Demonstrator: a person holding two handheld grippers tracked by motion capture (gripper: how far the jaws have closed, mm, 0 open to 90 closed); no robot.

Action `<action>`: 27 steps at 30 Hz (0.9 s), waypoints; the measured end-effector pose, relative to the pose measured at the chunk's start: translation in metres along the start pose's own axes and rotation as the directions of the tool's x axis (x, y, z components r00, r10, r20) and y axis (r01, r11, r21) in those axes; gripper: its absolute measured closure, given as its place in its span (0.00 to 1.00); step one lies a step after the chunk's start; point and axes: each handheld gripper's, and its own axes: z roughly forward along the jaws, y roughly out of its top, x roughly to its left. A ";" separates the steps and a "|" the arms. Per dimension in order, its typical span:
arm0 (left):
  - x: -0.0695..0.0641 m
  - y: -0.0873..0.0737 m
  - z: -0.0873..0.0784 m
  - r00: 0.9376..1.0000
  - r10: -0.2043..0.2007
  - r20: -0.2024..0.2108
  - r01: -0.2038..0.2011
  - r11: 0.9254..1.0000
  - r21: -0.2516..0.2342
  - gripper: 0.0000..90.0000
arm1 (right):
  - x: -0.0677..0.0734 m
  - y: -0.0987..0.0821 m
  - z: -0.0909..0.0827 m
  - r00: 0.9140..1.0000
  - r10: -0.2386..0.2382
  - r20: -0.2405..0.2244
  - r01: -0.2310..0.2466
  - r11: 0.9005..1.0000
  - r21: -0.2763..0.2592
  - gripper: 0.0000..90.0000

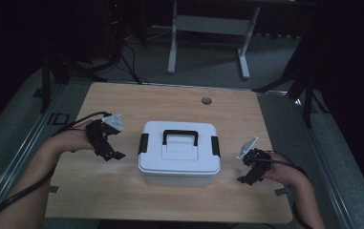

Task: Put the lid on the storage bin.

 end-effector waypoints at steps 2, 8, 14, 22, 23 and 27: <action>0.000 -0.007 0.004 1.000 -0.014 0.003 0.014 1.000 -0.010 0.03 | 0.000 -0.001 0.000 1.000 0.003 0.006 -0.003 1.000 -0.001 0.18; -0.003 -0.027 0.017 0.999 -0.037 0.009 0.037 0.999 0.016 0.03 | 0.001 -0.002 0.002 1.000 0.000 0.007 0.000 1.000 -0.004 0.17; -0.005 -0.041 0.022 0.998 -0.064 0.011 0.064 0.998 0.000 0.03 | 0.001 -0.003 0.005 1.000 0.000 0.015 0.000 1.000 -0.011 0.16; -0.010 -0.062 0.033 0.995 -0.099 -0.001 0.099 0.995 -0.032 0.03 | 0.000 -0.006 0.009 0.998 0.029 0.047 -0.028 0.999 -0.035 0.14; -0.010 -0.064 0.033 0.995 -0.097 -0.008 0.097 0.995 -0.034 0.03 | 0.000 -0.007 0.009 0.998 0.031 0.051 -0.029 0.999 -0.040 0.14; -0.012 -0.074 0.037 0.993 -0.120 -0.012 0.119 0.992 -0.052 0.03 | 0.000 -0.009 0.010 0.996 0.048 0.072 -0.044 0.997 -0.058 0.14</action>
